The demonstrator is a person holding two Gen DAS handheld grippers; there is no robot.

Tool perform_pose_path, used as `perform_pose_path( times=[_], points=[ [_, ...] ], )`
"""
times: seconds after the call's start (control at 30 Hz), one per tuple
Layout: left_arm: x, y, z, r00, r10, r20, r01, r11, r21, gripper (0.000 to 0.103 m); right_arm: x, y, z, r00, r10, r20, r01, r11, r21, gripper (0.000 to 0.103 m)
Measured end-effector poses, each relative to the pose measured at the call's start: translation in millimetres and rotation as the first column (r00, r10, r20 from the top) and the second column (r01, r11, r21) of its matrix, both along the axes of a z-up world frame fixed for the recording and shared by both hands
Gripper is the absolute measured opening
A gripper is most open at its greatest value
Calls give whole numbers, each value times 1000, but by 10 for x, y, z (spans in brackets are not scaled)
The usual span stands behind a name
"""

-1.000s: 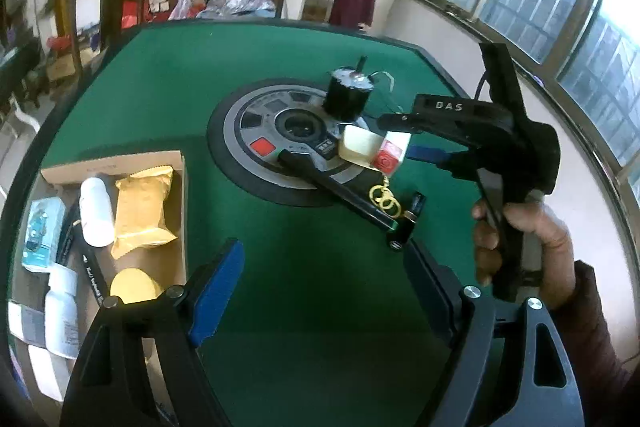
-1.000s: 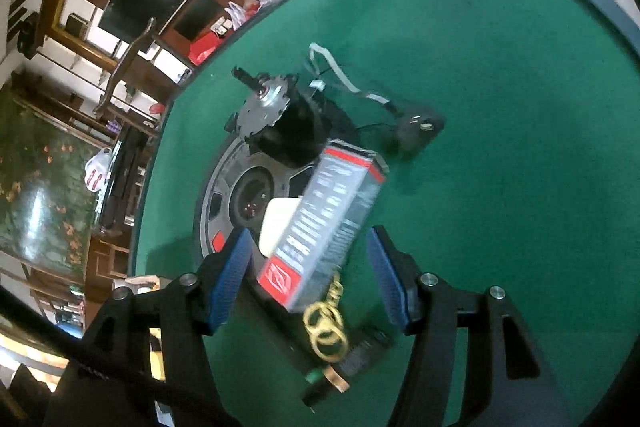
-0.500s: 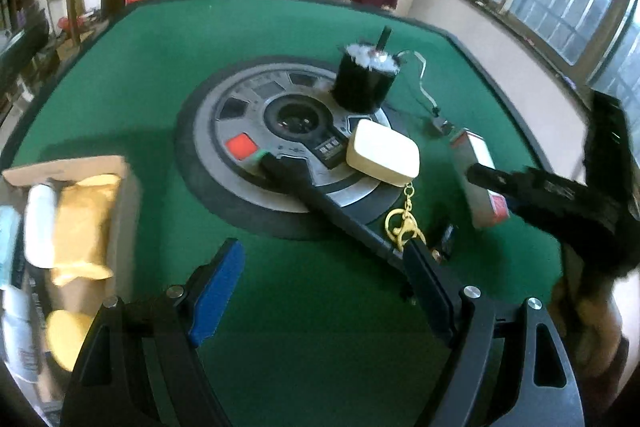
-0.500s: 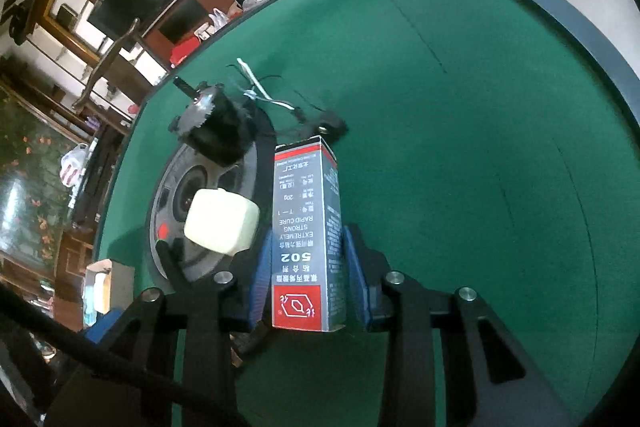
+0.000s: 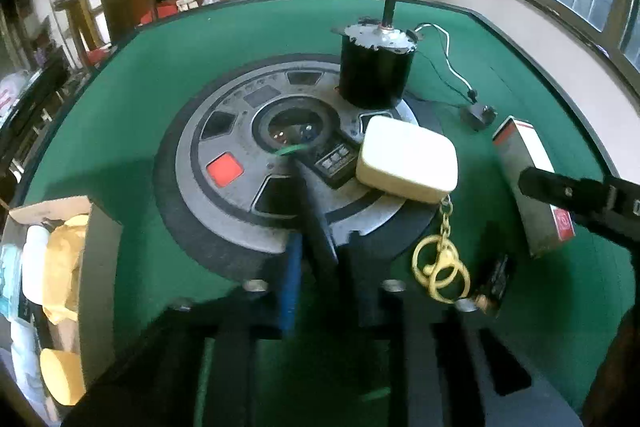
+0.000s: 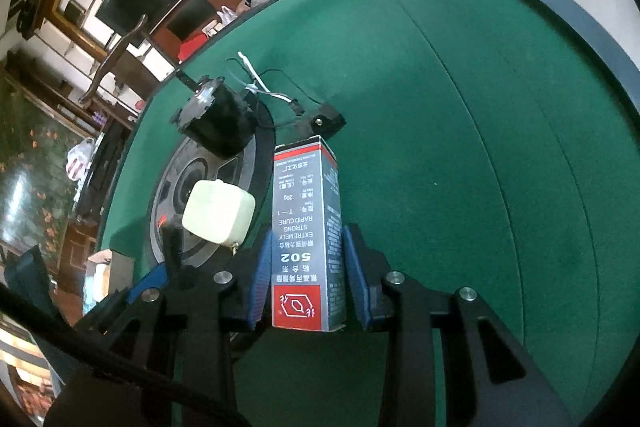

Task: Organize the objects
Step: 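Grasp the red-white glue box with the right gripper while the left gripper grasps a marker, then carry the glue box and the marker over the cardboard box and open both grippers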

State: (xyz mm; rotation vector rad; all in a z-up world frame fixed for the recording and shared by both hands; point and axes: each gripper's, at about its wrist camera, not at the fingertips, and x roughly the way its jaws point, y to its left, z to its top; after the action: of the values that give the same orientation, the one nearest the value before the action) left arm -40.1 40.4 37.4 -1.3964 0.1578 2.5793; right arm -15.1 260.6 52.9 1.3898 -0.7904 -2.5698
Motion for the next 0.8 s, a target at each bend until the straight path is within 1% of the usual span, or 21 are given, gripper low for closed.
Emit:
perform_pose_path(
  times=[0.17, 0.27, 0.33, 0.43, 0.47, 0.6, 0.63, 0.67, 0.8],
  points=[
    [136, -224, -26, 1000, -8, 23, 8, 1000, 14, 12, 0, -23, -13, 1000, 1, 5, -1, 1000, 28, 32],
    [133, -219, -32, 1000, -12, 14, 11, 1000, 15, 12, -5, -19, -27, 1000, -2, 6, 1, 999, 38, 33],
    [120, -173, -15, 1000, -16, 1, 16, 1000, -1, 12, -7, -20, -24, 1000, -3, 3, 2, 999, 48, 33],
    [127, -77, -17, 999, -29, -31, 28, 999, -45, 16, -7, -26, -15, 1000, -7, -5, 8, 998, 62, 33],
    [134, -63, -18, 999, -30, -40, 28, 998, -48, 16, -6, -30, -14, 1000, -6, -7, 6, 998, 69, 33],
    [135, -61, -20, 998, -35, -61, 32, 999, -41, 16, -3, -54, -3, 1000, -4, -18, 6, 995, 99, 33],
    [131, -68, -18, 997, -39, -61, 37, 999, -37, 14, -3, -60, 1, 1000, -4, -21, 6, 994, 105, 33],
    [125, -79, -18, 998, -38, -56, 37, 999, -26, 12, -2, -66, 3, 1000, -5, -25, 7, 994, 112, 33],
    [174, -136, 27, 998, -36, -46, 36, 999, 11, 12, -7, -79, 12, 999, 0, -35, 5, 991, 135, 33]
  ],
)
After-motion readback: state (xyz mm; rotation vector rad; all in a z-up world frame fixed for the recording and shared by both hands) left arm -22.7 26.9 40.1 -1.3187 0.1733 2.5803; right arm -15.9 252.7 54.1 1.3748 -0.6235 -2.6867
